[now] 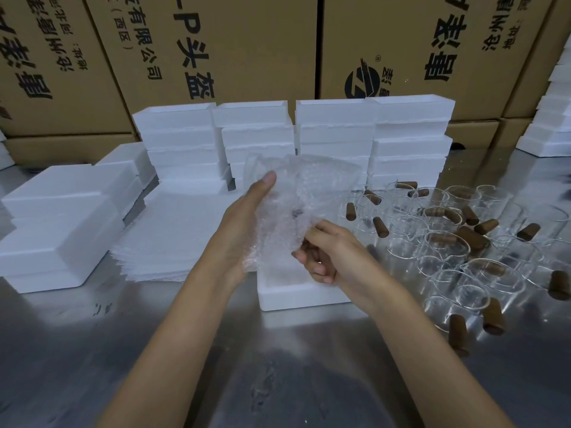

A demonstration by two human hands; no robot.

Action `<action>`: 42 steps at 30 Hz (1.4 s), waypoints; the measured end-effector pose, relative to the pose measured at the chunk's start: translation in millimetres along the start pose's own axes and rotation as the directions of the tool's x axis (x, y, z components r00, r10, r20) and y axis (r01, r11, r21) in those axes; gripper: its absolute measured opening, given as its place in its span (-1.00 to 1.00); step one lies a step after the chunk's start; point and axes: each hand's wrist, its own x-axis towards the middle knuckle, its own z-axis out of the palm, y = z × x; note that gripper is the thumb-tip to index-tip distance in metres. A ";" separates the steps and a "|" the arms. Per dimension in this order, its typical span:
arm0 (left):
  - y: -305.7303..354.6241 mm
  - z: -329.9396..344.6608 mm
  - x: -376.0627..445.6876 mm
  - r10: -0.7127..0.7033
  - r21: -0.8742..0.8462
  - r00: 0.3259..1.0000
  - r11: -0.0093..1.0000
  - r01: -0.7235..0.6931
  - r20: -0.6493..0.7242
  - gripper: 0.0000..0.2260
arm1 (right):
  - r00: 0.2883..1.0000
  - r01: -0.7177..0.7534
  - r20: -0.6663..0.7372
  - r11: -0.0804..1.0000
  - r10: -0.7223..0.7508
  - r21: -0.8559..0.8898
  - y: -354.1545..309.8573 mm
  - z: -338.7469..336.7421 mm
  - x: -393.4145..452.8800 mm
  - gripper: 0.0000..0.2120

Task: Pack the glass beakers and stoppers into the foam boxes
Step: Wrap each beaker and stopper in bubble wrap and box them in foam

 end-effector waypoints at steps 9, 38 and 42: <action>-3.1 5.7 -2.3 -0.036 0.003 0.999 0.999 0.036 0.016 -0.41 | 1.000 -0.008 -0.028 0.989 0.004 -0.147 1.9 3.6 -0.4 -0.81; -7.7 27.4 -14.5 0.058 0.217 0.981 0.971 -0.099 0.187 -0.47 | 0.792 0.301 -0.548 0.953 -0.269 -0.033 -11.6 -26.7 -13.8 -0.87; -12.3 30.2 -33.9 0.087 0.284 0.968 0.946 -0.154 0.235 -0.64 | 0.738 0.330 -0.564 0.927 -0.371 -0.178 1.0 -24.4 -37.4 -0.92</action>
